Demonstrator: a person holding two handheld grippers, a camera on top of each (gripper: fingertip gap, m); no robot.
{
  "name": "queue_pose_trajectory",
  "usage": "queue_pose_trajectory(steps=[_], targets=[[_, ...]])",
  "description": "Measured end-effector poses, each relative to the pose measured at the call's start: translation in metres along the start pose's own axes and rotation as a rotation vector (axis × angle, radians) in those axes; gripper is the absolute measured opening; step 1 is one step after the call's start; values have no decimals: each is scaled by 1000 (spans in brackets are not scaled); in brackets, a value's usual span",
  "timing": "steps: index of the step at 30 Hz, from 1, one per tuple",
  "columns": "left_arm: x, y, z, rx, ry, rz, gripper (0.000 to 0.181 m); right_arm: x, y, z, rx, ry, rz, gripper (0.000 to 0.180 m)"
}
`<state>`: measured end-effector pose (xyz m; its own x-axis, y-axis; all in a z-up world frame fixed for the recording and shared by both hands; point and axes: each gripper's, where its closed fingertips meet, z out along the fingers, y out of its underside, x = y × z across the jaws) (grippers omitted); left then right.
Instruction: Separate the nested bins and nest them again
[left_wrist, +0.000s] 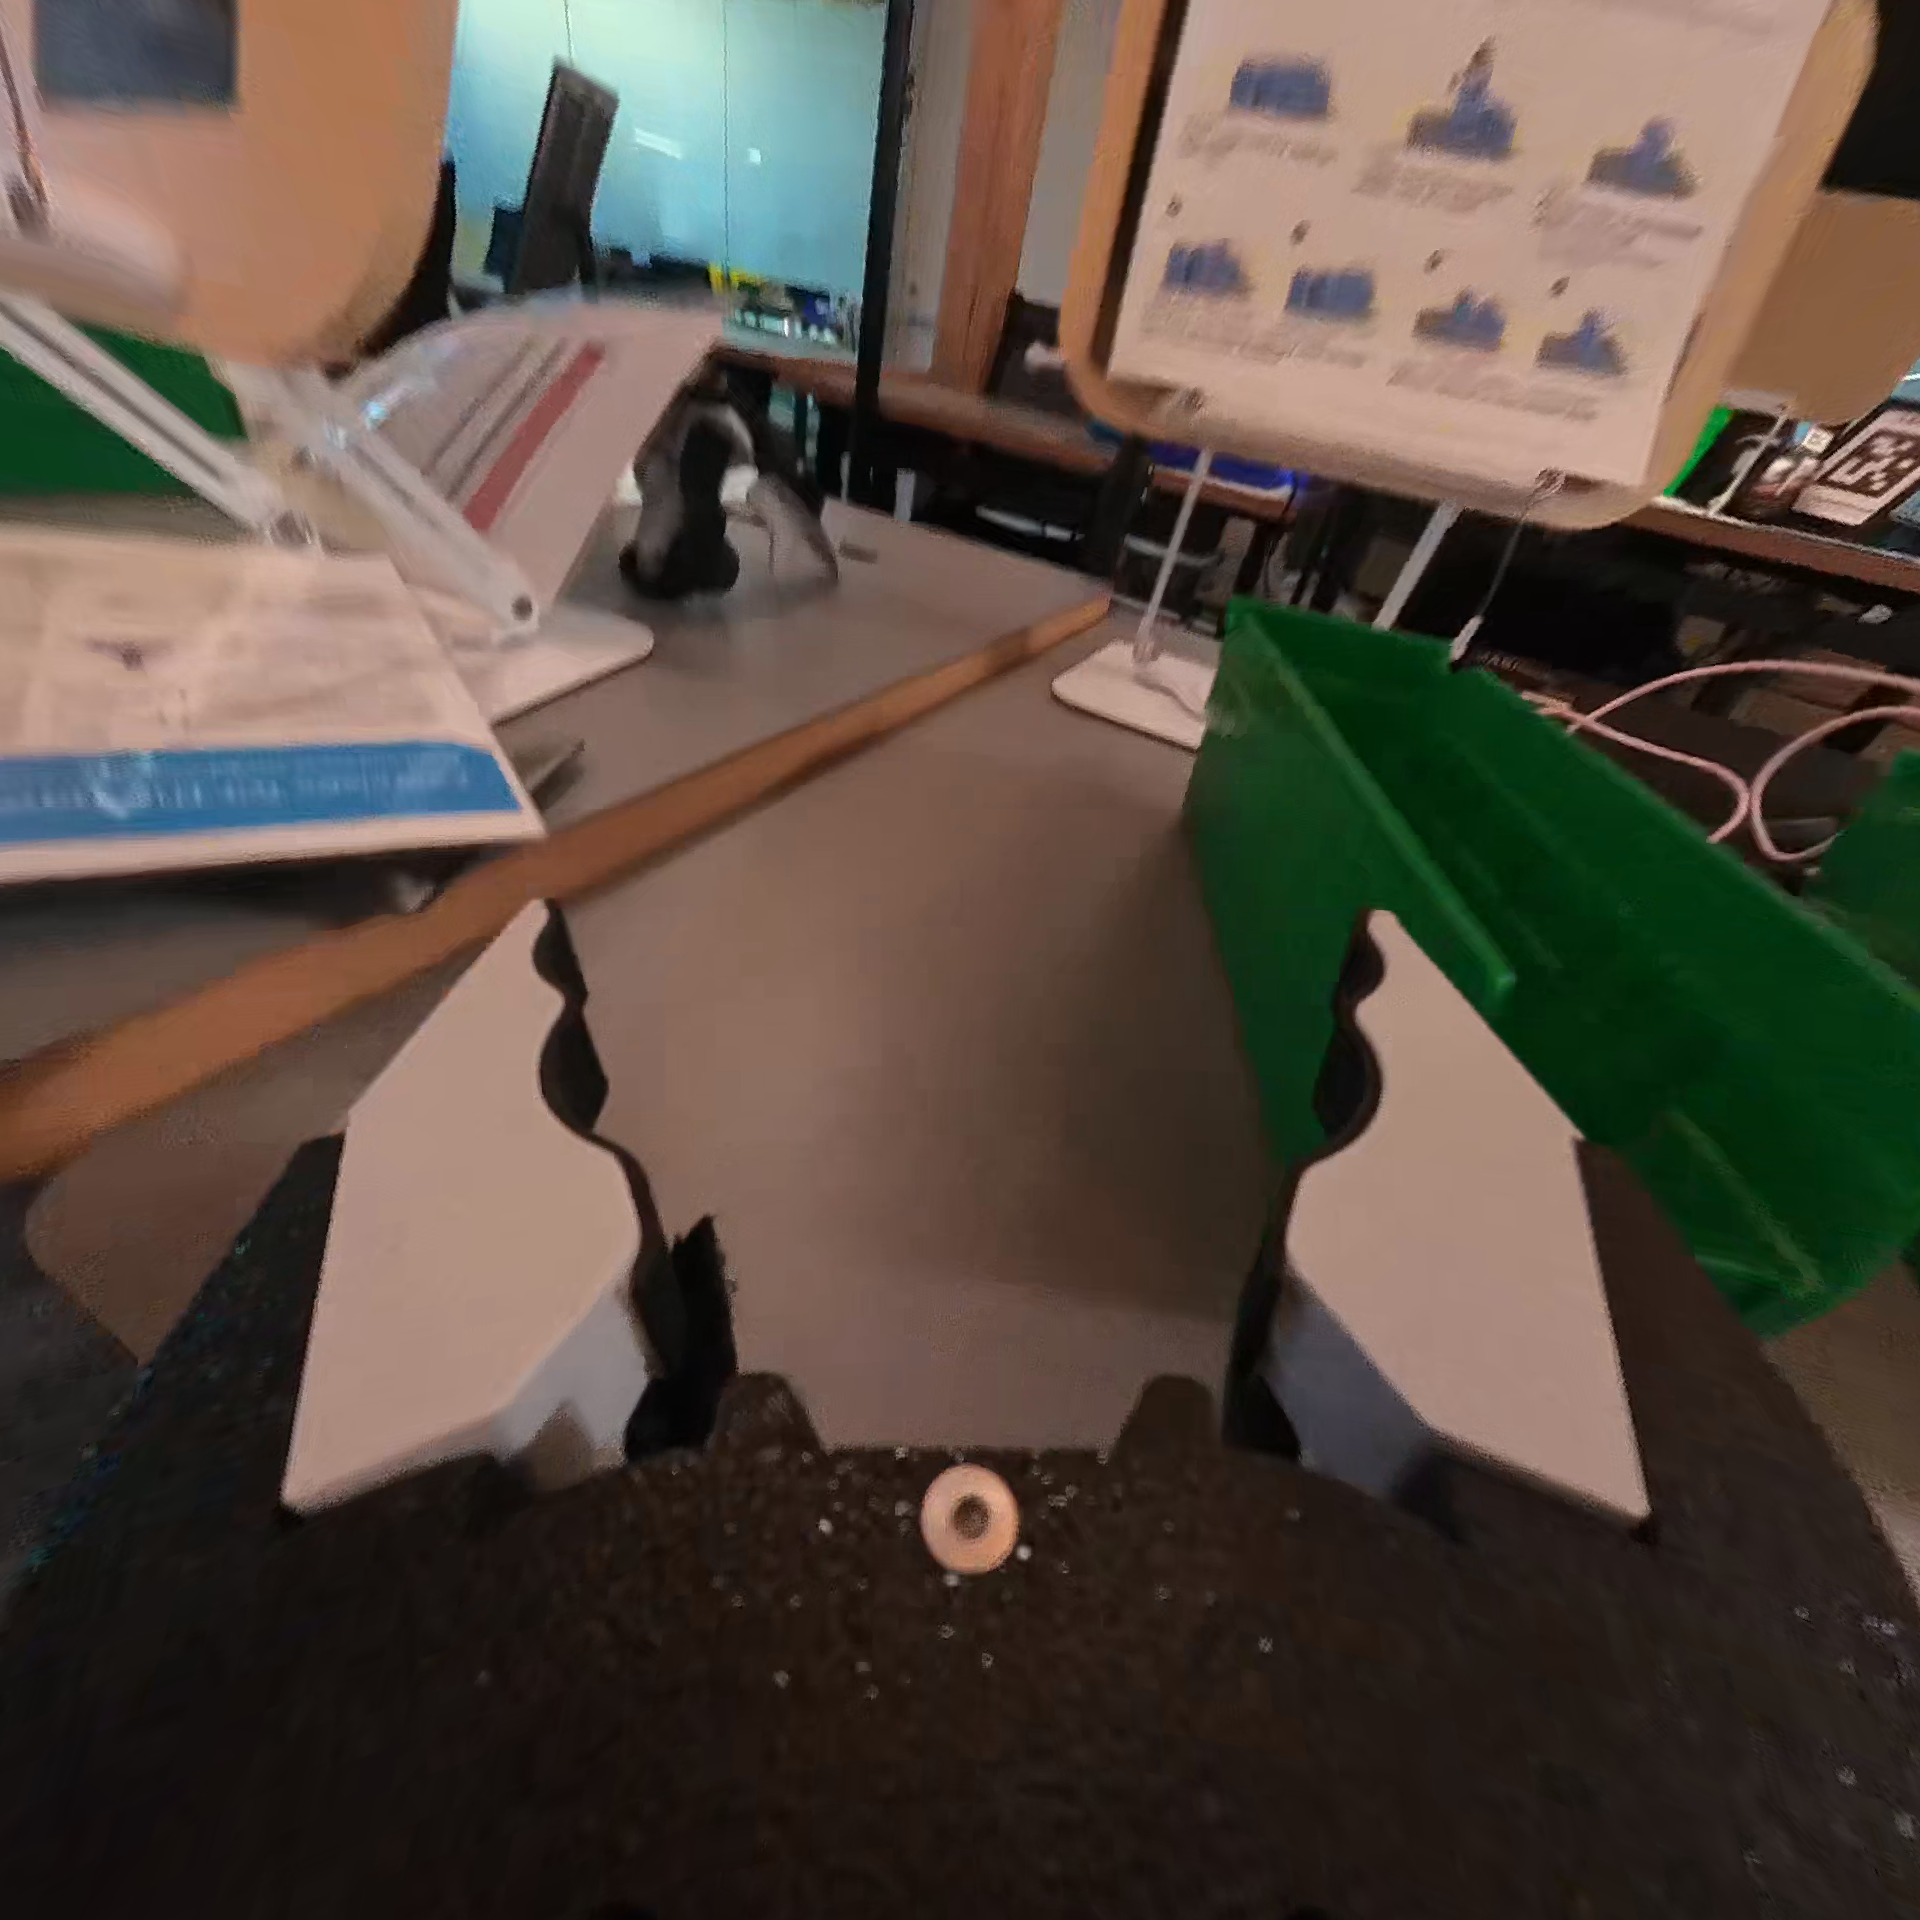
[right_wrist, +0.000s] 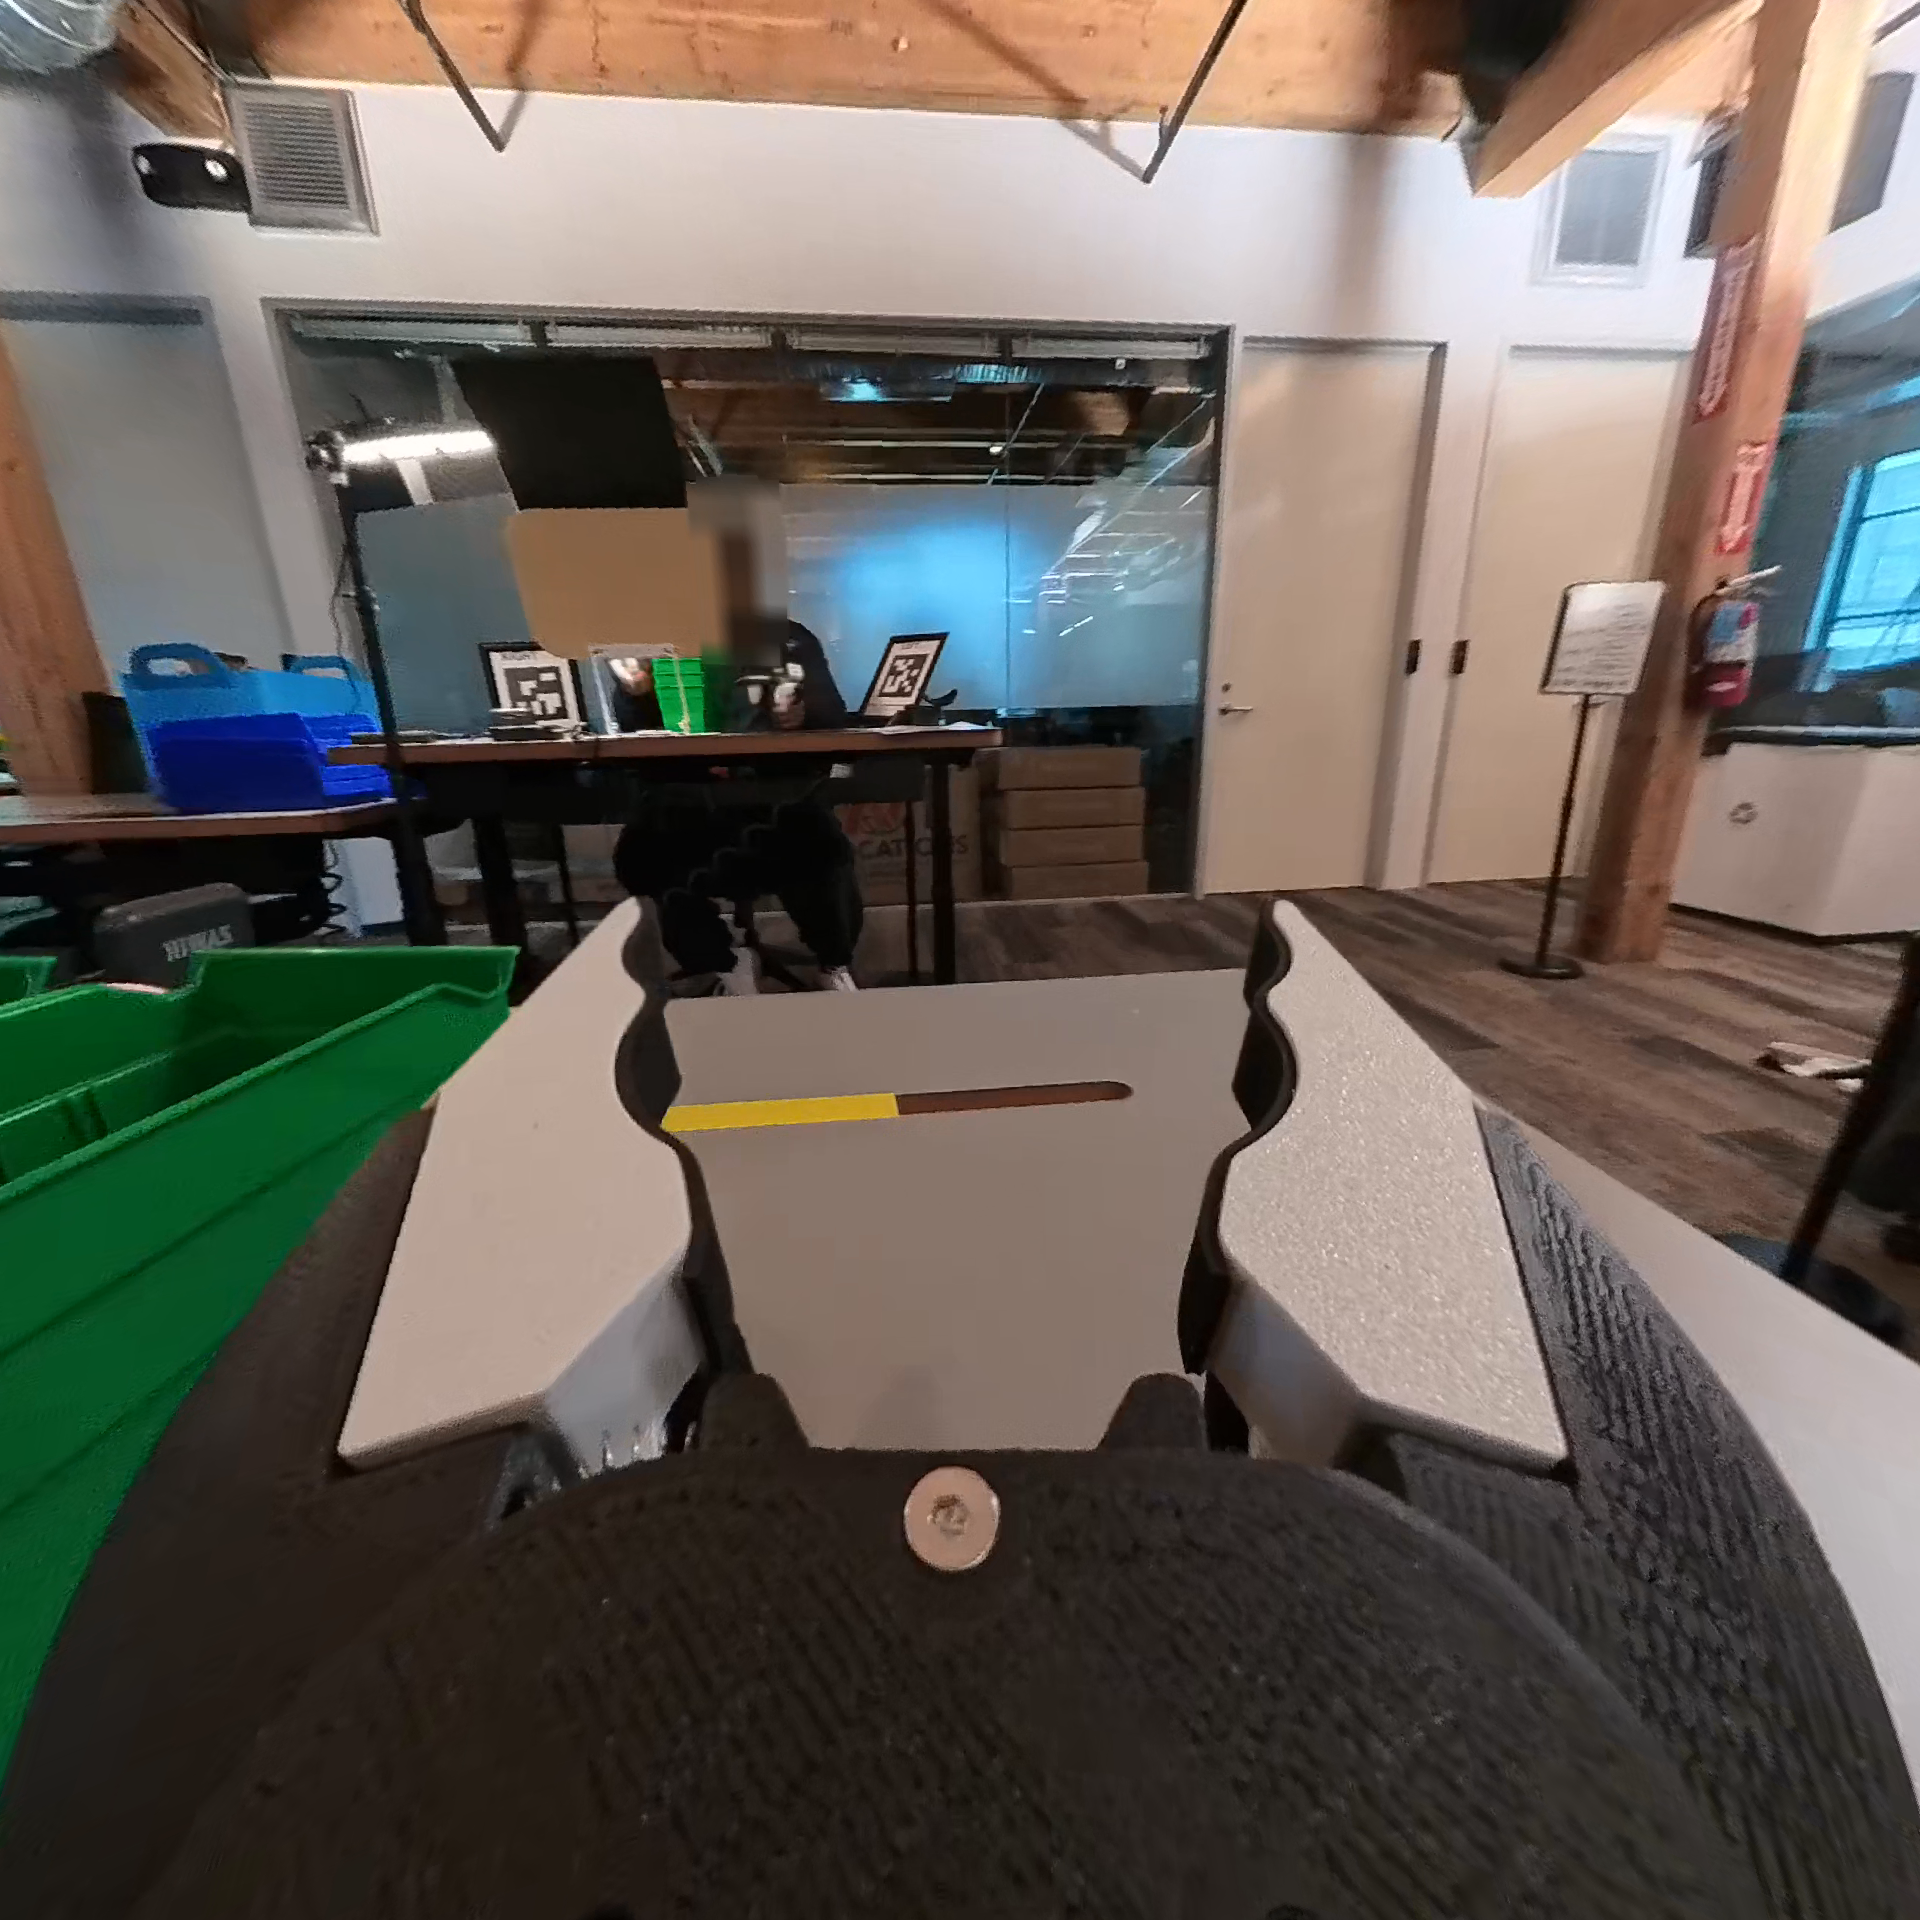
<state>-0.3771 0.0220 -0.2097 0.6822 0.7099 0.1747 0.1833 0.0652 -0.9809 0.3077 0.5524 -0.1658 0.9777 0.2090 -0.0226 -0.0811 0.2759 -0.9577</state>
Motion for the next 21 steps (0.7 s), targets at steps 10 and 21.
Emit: queue_pose_trajectory(steps=[10,21], targets=[[11,14,29,-50,61,59,127,-21,-30,-65,28,59,-171,108],[7,17,46,-79,74,-40,131,-213,-120,-151,250,-336,-394,91]])
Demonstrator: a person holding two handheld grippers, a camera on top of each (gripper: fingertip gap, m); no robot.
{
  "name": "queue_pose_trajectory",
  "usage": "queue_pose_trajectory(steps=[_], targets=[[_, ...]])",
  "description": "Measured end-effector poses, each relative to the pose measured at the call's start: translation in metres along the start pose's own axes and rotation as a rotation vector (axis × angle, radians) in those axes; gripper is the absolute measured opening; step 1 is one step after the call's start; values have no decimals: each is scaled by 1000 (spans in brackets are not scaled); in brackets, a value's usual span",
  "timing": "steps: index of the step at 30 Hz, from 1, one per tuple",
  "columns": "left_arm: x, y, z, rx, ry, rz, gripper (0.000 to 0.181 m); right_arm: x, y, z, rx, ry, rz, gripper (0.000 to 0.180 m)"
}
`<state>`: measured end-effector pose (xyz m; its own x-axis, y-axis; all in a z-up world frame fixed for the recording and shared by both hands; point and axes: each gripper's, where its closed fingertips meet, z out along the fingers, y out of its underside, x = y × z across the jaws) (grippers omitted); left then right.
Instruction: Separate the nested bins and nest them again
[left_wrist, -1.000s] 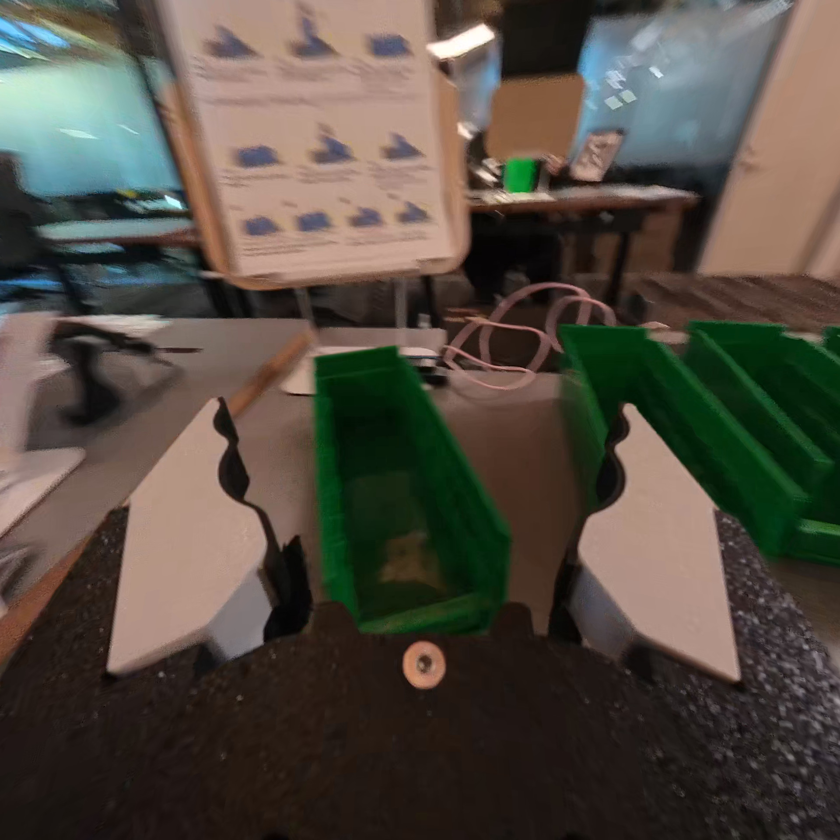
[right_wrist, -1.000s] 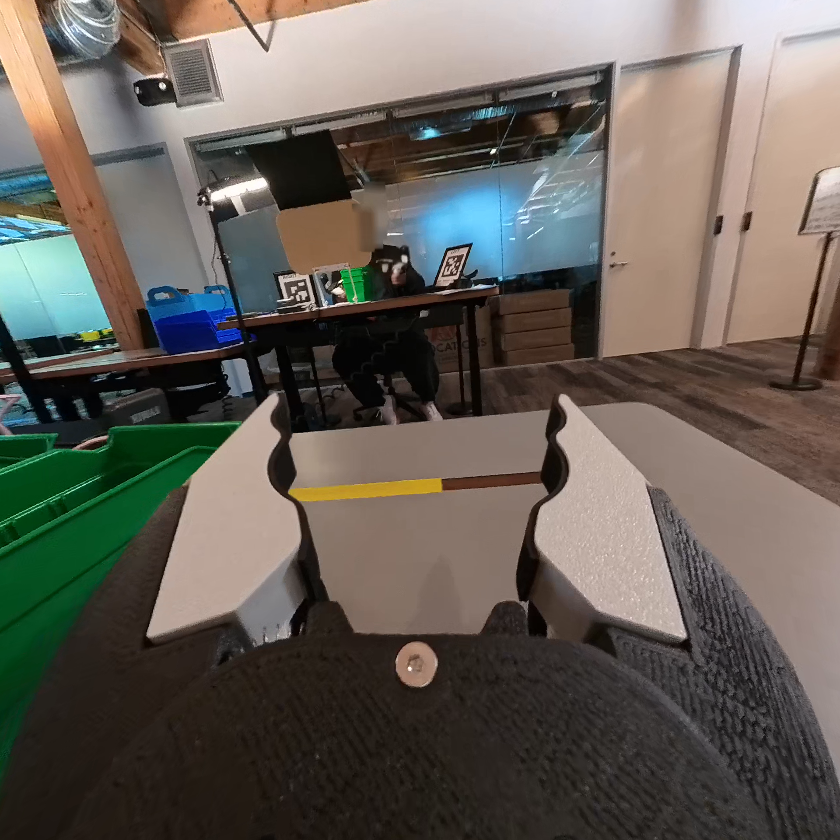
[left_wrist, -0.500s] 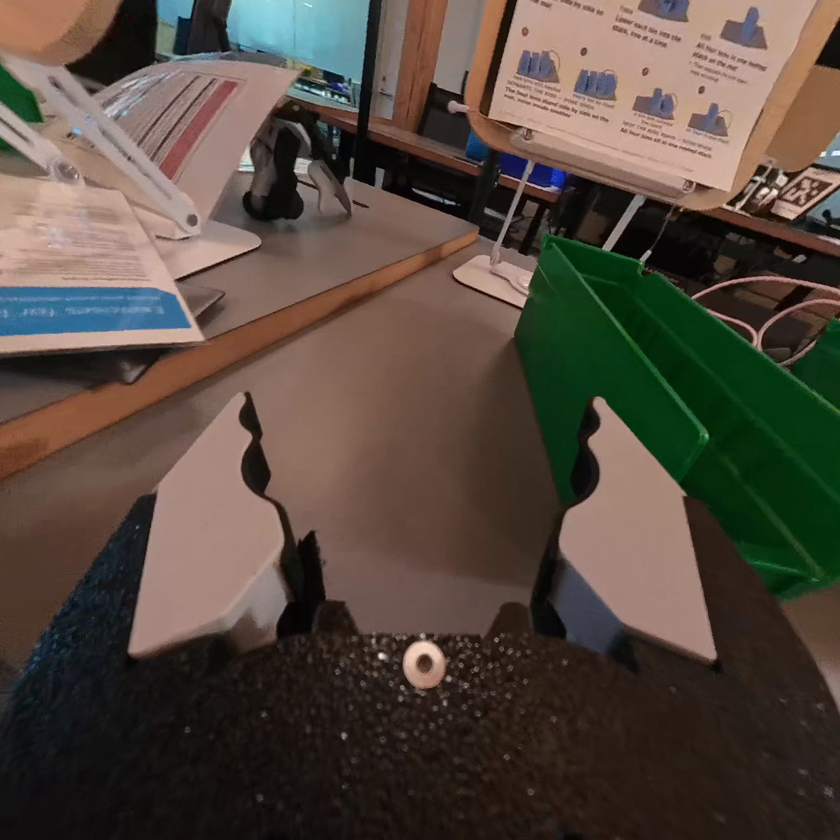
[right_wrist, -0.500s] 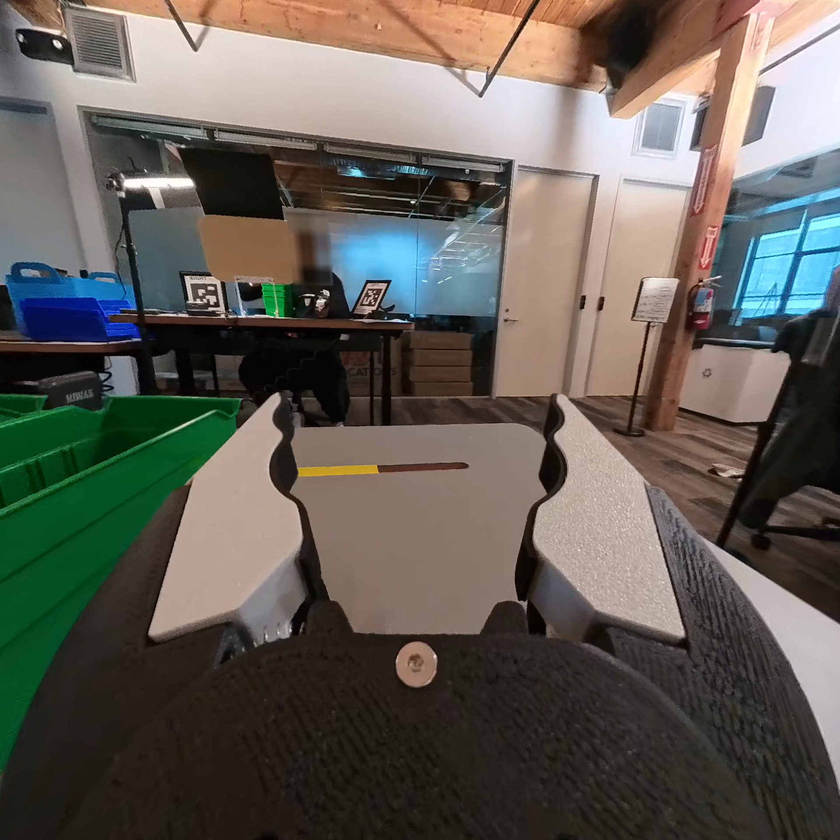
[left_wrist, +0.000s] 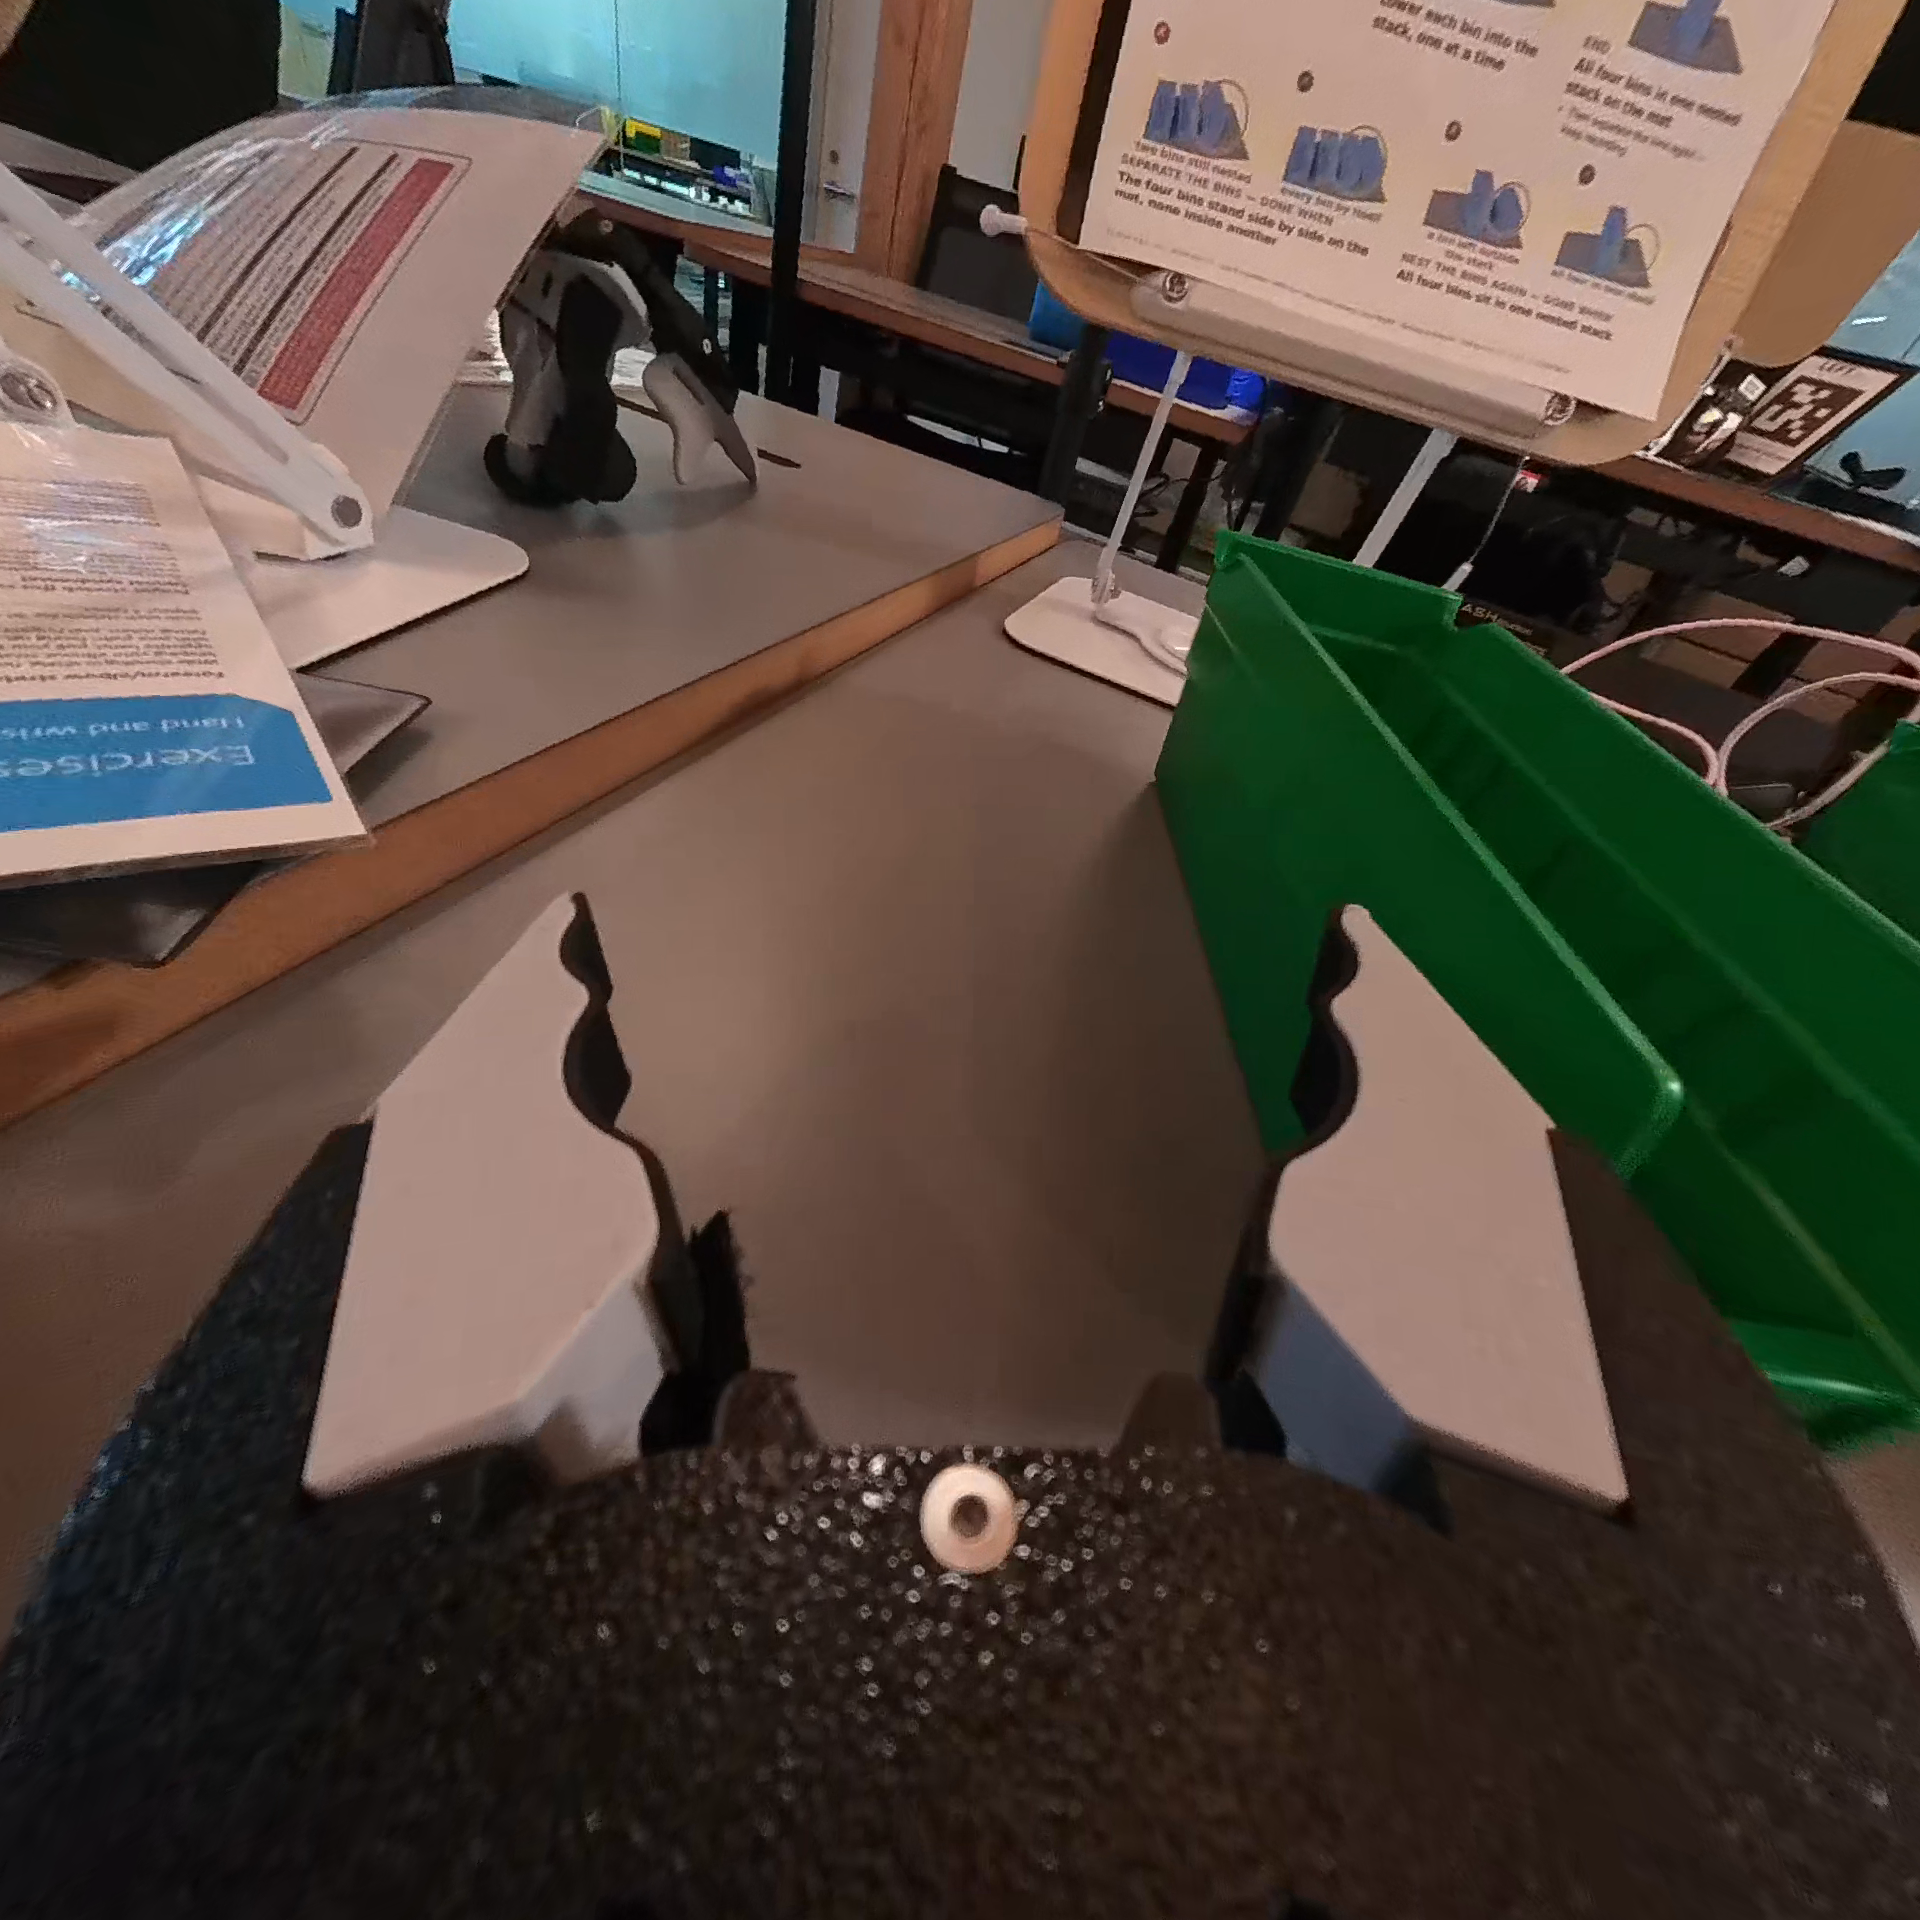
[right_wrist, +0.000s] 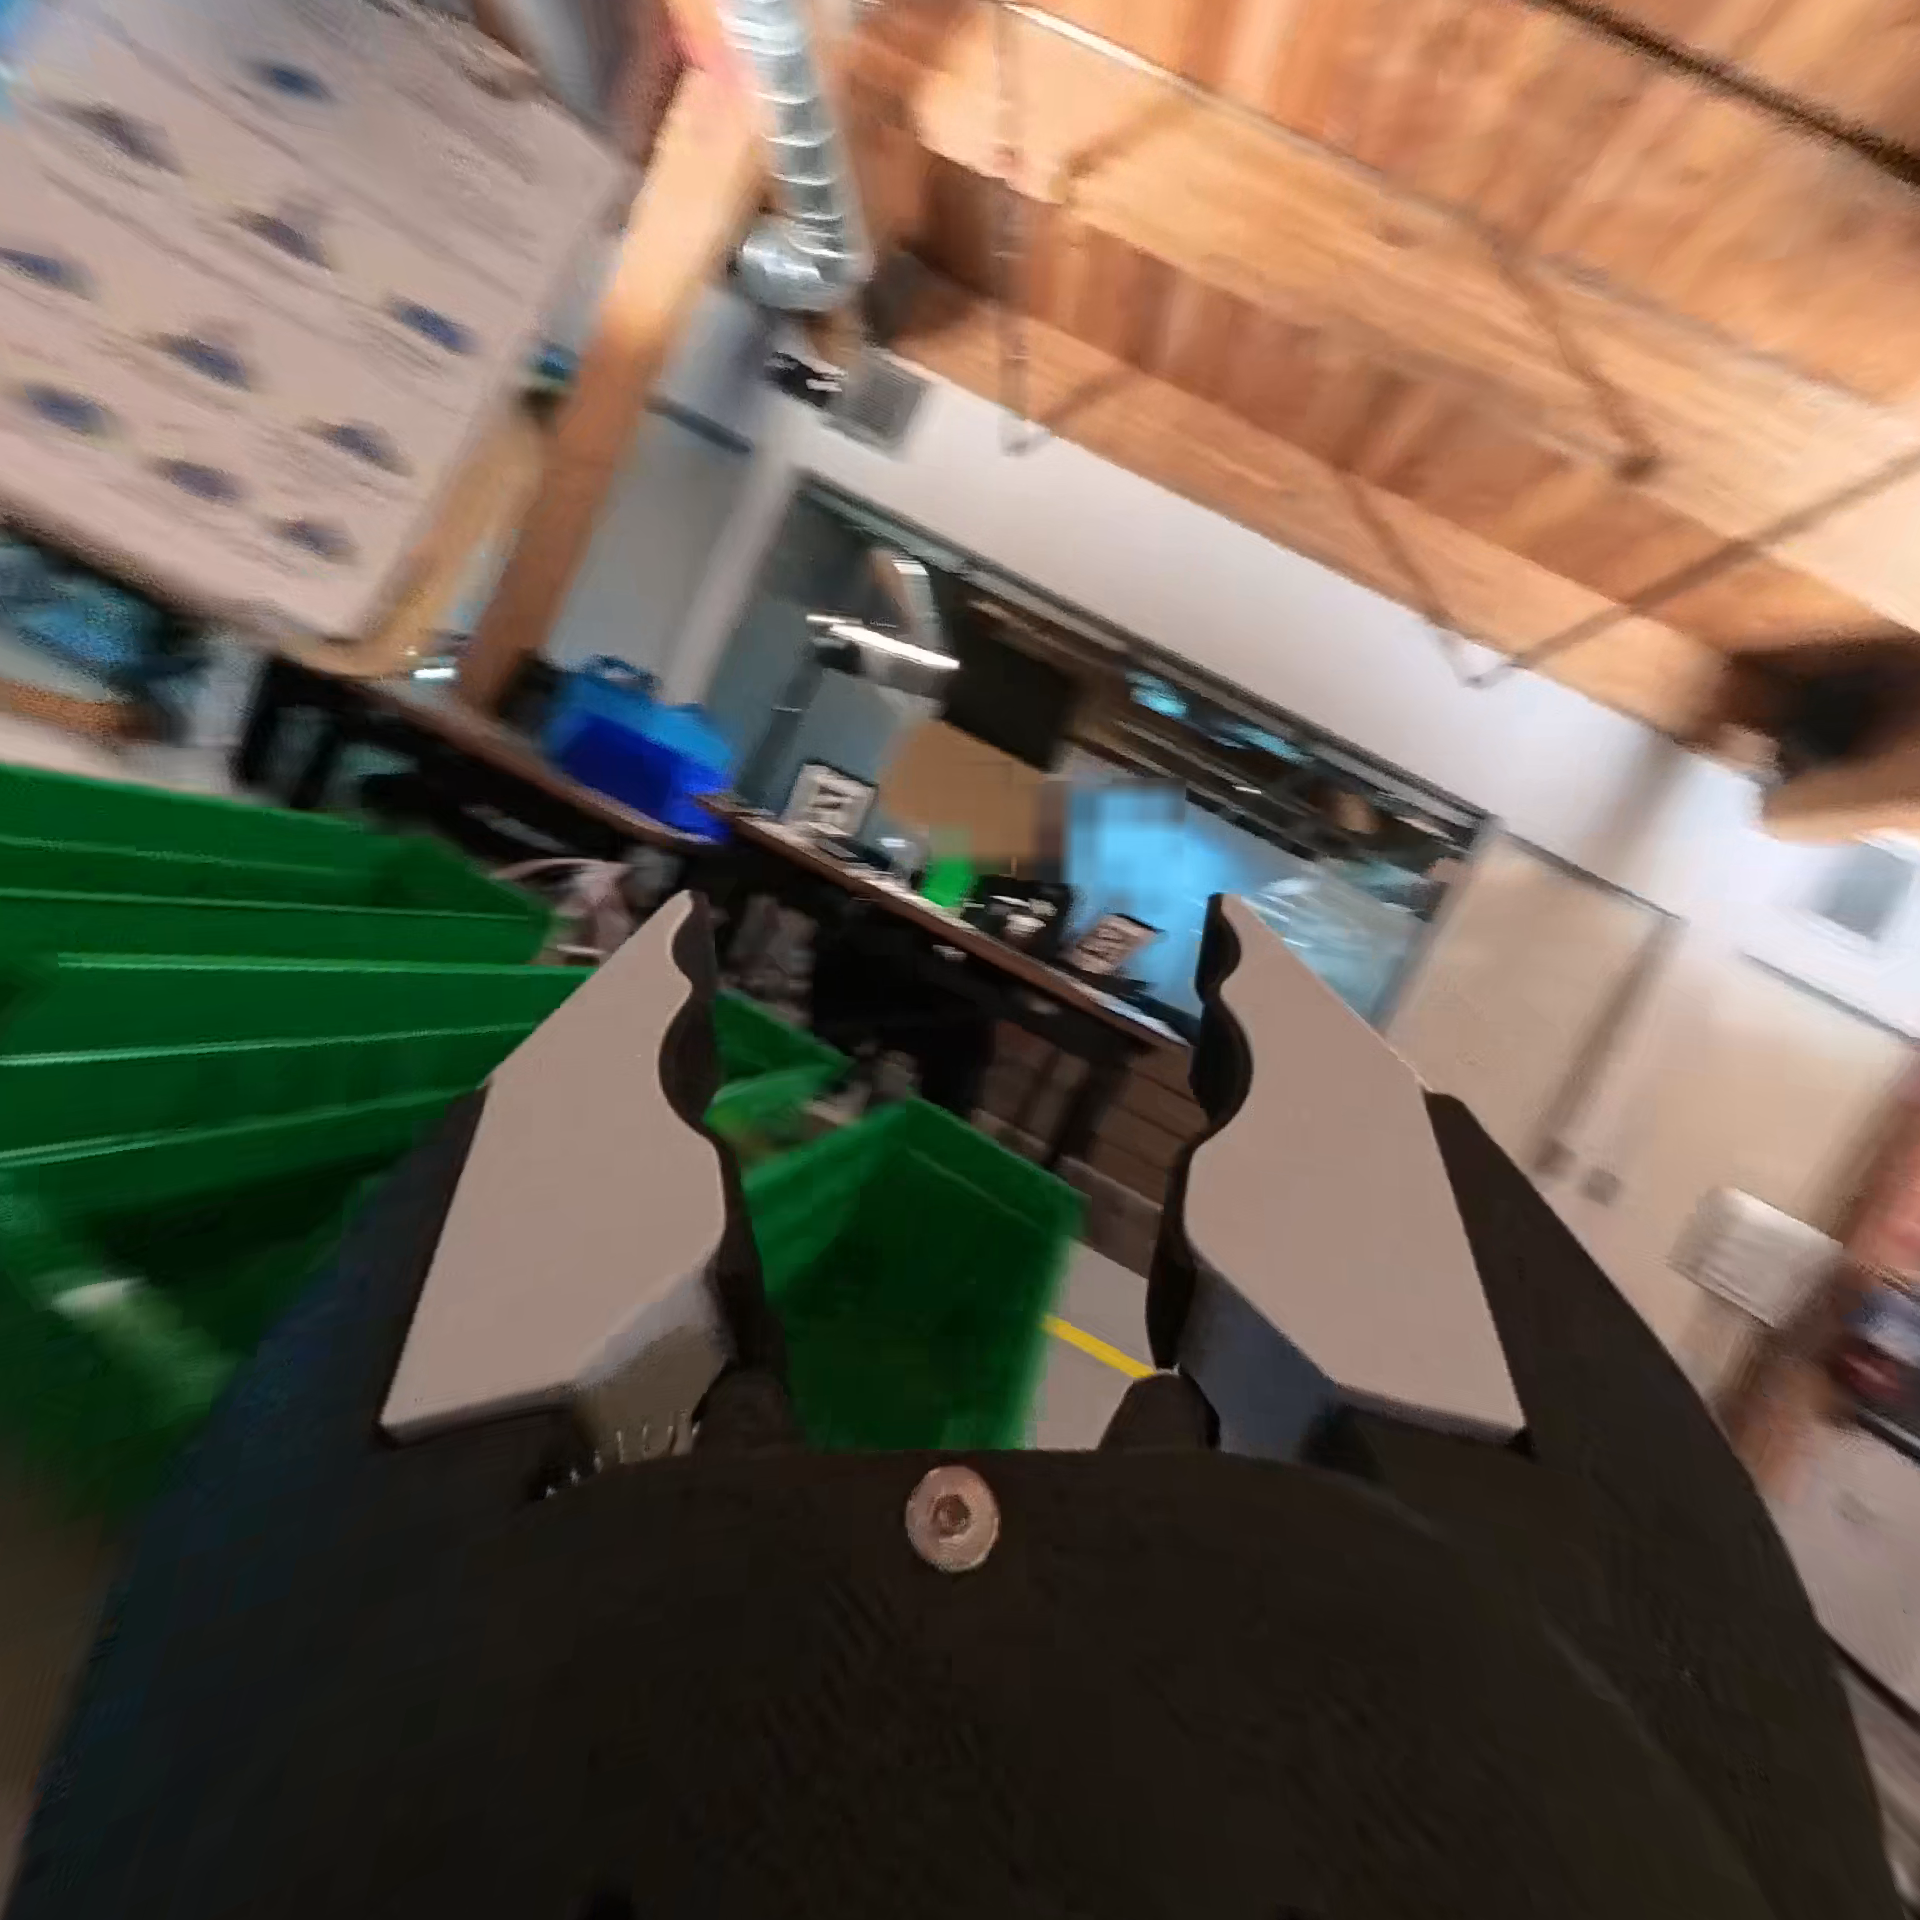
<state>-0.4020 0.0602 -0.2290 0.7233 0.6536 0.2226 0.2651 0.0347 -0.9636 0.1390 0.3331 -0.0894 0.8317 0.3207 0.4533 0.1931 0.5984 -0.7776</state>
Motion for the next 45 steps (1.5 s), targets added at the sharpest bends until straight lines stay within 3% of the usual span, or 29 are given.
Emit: queue_pose_trajectory(steps=[3,7,10,11,13,16,20,24,31,32,34,36,45], targets=[[2,-1,2,2,16,-1,127,-98,-36,3,-13,-322,2,87],[3,-2,4,10,30,-7,125,-222,-46,-8,-220,-784,43,88],[4,-1,6,2,30,-4,124,-286,-37,-13,-403,-975,33,88],[2,-1,6,2,19,-2,114,-302,-29,-14,-484,-1014,3,88],[2,-2,6,10,11,7,103,-323,-8,-12,-648,-1028,-84,91],[2,-3,5,16,8,7,106,-332,6,1,-764,-958,-199,77],[0,-4,5,24,13,-19,107,-327,2,10,-761,-846,-310,77],[0,-4,6,21,19,-30,106,-349,-15,6,-669,-898,-332,77],[-1,-5,4,33,-37,24,112,-362,33,6,-930,-905,-442,77],[-2,-4,4,25,-38,19,112,-362,40,3,-968,-919,-455,74],[-2,-3,5,17,-34,8,112,-362,51,-2,-1018,-958,-481,38],[-3,-2,5,10,-29,0,112,-360,57,1,-998,-963,-521,28],[-1,1,7,-13,-28,16,108,-359,32,-3,-807,-1024,-516,25]])
